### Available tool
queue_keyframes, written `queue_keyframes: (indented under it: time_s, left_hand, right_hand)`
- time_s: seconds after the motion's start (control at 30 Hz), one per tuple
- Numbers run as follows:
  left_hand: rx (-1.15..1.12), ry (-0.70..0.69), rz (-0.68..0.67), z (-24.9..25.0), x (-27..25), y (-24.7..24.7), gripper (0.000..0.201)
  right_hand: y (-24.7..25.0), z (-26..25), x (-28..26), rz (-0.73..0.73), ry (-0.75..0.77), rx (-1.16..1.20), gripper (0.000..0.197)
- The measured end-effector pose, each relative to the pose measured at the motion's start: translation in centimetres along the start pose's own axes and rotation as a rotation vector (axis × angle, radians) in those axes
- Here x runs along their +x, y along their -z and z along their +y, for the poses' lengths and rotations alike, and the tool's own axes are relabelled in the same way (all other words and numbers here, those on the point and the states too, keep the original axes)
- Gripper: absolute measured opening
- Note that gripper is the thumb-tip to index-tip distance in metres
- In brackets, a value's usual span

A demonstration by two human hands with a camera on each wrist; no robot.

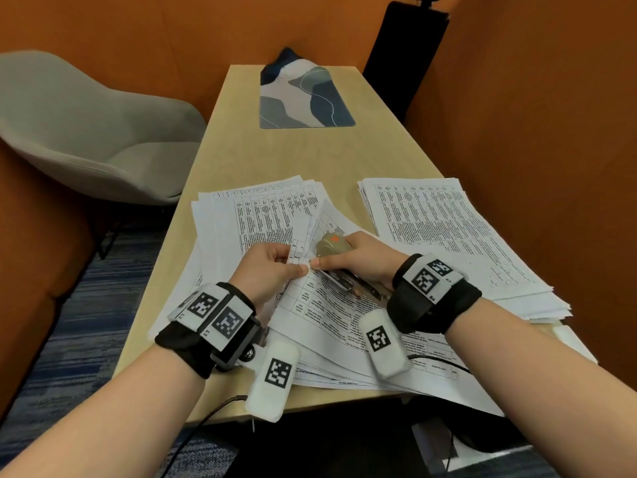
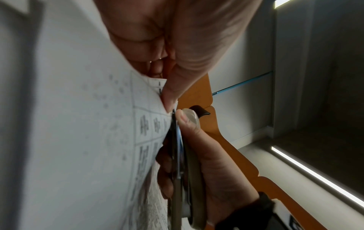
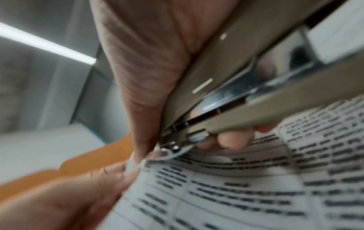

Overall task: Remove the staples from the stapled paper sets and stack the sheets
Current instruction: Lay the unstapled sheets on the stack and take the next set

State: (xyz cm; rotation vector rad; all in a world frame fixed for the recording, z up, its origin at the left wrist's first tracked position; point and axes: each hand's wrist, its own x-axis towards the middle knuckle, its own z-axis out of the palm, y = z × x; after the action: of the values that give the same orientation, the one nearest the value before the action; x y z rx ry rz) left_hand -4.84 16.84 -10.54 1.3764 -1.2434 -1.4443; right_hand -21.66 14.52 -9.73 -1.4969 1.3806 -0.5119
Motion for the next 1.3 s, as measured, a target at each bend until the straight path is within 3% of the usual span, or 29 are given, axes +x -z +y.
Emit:
queue_keyframes:
  time_s: [0.13,0.33,0.53,0.7,0.87,0.97,1.03,1.1,1.2,1.3]
  left_hand:
    - [-0.082,0.009,0.036,-0.2,-0.3,-0.2,0.017]
    - [-0.078,0.041,0.028,-0.1,-0.1,0.0,0.017]
    - [-0.017,0.051,0.068,-0.6,0.2,0.6,0.017]
    - [0.037,0.073,0.099,-0.9,0.6,0.5,0.017]
    - [0.047,0.087,0.098,-0.9,0.8,0.6,0.016]
    - [0.024,0.094,0.094,-1.0,0.8,0.6,0.015]
    - [0.005,0.100,0.089,-1.0,0.9,0.6,0.014]
    - [-0.032,0.105,0.084,-0.9,0.8,0.5,0.015]
    - [-0.111,0.104,0.086,-0.7,0.6,0.3,0.015]
    - [-0.158,0.115,0.116,-0.8,0.5,0.2,0.016]
  right_hand:
    - [0.0,-0.4,0.0,0.125,0.123,-0.307,0.028]
    - [0.3,-0.8,0.2,0.124,0.130,-0.485,0.039]
    - [5.4,0.0,2.2,0.147,-0.125,-0.783,0.054]
    - [9.9,0.6,4.7,0.195,-0.242,-1.099,0.042]
    - [11.2,2.1,6.5,0.223,-0.241,-1.099,0.025]
    - [10.2,1.3,6.9,0.223,-0.240,-1.112,0.031]
    - [8.5,-0.5,6.2,0.277,-0.157,-1.113,0.040]
    - [5.9,-2.7,4.6,0.299,0.034,-1.024,0.039]
    - [1.3,-4.5,1.7,0.132,0.227,-0.859,0.023]
    - [-1.7,-4.0,0.7,0.032,0.206,-0.829,0.015]
